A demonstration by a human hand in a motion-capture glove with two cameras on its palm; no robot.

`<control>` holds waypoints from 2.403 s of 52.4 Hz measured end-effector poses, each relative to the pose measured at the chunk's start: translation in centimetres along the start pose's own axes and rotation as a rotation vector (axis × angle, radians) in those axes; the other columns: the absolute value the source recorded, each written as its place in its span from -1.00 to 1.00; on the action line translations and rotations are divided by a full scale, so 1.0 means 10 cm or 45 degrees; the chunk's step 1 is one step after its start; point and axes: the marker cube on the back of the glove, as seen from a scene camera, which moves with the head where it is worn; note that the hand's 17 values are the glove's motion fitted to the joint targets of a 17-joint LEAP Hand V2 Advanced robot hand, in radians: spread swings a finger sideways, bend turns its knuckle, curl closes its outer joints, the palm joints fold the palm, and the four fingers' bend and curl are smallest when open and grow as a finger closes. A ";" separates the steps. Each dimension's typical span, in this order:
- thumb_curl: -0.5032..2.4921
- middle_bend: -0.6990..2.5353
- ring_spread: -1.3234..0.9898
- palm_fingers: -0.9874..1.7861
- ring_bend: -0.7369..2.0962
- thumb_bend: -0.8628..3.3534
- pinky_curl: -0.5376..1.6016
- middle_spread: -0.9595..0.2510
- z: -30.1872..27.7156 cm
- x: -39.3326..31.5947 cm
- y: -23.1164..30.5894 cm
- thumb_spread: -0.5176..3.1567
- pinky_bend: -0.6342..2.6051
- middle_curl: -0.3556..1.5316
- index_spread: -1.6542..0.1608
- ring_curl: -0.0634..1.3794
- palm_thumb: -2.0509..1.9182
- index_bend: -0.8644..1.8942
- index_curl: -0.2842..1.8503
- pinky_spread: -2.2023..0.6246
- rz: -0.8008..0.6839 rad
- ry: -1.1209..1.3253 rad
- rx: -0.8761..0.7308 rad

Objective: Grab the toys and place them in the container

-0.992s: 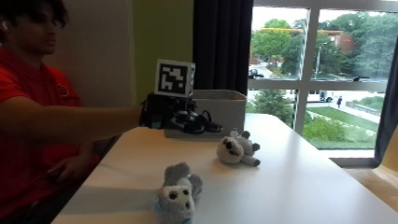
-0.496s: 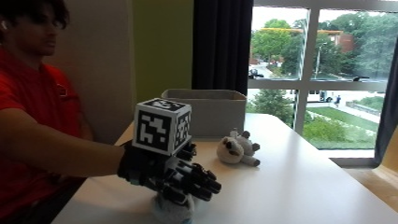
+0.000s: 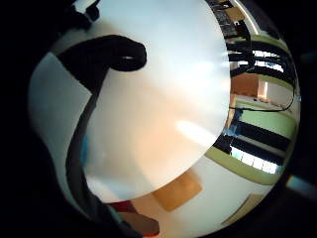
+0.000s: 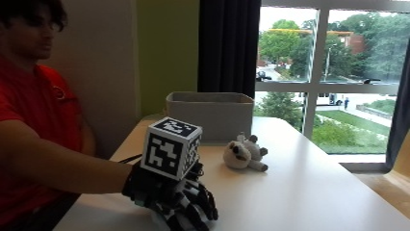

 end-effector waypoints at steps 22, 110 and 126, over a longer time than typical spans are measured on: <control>-0.37 -0.25 -0.23 0.45 0.04 -0.53 -0.18 -0.06 0.04 -0.04 0.00 -0.11 -0.19 -0.13 0.37 -0.41 0.23 -0.17 -0.21 0.32 0.011 -0.061 0.308; 0.03 0.03 -0.19 0.53 0.34 -0.59 -0.07 0.10 -1.88 -4.98 0.92 -0.55 -0.01 0.26 0.45 -0.27 0.29 0.10 0.33 0.26 -0.906 -0.111 0.515; -0.04 -0.15 -0.15 -0.05 0.19 -0.64 -0.09 0.02 -1.72 -4.95 0.95 -0.31 -0.06 0.14 0.42 -0.34 0.08 -0.08 0.27 0.40 -0.921 -0.018 0.379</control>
